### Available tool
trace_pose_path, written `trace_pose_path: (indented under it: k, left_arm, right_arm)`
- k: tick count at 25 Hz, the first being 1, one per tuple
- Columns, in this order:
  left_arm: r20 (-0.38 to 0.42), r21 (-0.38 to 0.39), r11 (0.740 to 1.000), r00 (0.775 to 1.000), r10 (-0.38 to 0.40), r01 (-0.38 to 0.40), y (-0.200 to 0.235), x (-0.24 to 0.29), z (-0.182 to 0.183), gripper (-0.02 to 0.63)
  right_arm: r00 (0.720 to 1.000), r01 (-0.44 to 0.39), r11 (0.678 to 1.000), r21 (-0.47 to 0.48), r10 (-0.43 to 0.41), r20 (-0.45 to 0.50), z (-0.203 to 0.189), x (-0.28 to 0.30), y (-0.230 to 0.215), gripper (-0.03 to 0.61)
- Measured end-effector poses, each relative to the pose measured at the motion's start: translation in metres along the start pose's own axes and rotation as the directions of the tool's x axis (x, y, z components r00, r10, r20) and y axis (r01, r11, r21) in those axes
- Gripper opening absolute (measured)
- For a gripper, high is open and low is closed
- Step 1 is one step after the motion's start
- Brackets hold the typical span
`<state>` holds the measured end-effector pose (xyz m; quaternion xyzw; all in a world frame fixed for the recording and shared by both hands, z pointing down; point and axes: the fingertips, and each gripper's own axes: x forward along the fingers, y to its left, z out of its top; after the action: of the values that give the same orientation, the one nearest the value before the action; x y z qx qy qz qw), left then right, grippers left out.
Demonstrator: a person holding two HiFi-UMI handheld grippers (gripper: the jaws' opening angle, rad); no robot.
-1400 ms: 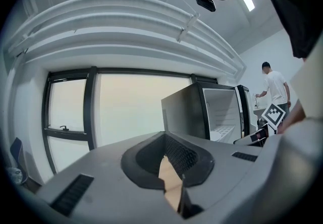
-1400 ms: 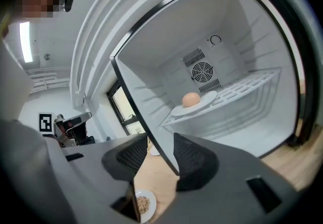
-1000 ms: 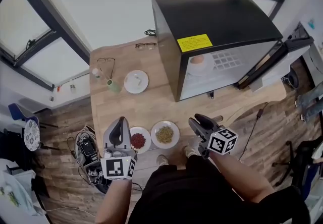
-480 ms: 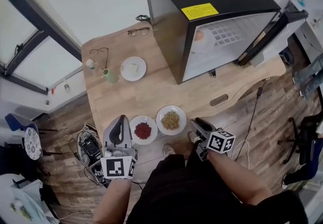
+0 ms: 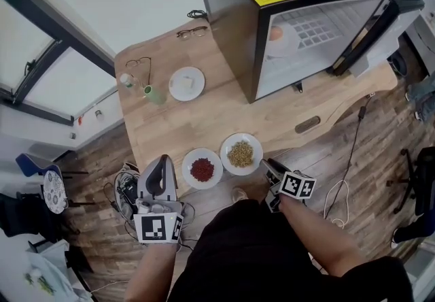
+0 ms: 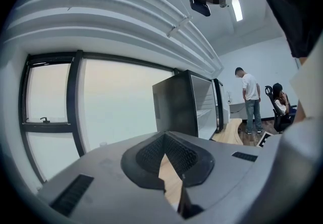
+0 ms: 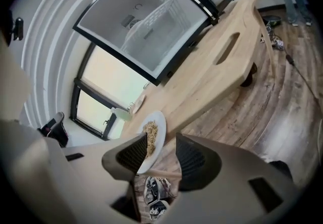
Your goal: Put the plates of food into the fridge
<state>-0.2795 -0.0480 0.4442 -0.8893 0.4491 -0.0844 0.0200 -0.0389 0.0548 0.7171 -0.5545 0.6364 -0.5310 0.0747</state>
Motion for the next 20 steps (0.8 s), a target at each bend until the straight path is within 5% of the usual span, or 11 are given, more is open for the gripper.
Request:
trace_pose_path:
  k: [9, 14, 20]
  left_arm:
    - [-0.019, 0.015, 1.000, 0.999, 0.026, -0.026, 0.011, -0.011, -0.006, 0.004]
    - [-0.033, 0.017, 0.999, 0.999, 0.035, -0.035, 0.015, -0.013, -0.013, 0.005]
    - [-0.021, 0.013, 1.000, 1.000, 0.019, -0.019, 0.013, -0.009, -0.014, 0.005]
  right_arm:
    - [0.998, -0.062, 0.974, 0.217, 0.065, -0.004, -0.015, 0.024, -0.006, 0.162]
    - [0.994, -0.112, 0.970, 0.214, 0.112, 0.009, -0.014, 0.031, 0.005, 0.057]
    - [0.984, -0.174, 0.961, 0.217, 0.163, 0.070, 0.000, 0.022, 0.021, 0.032]
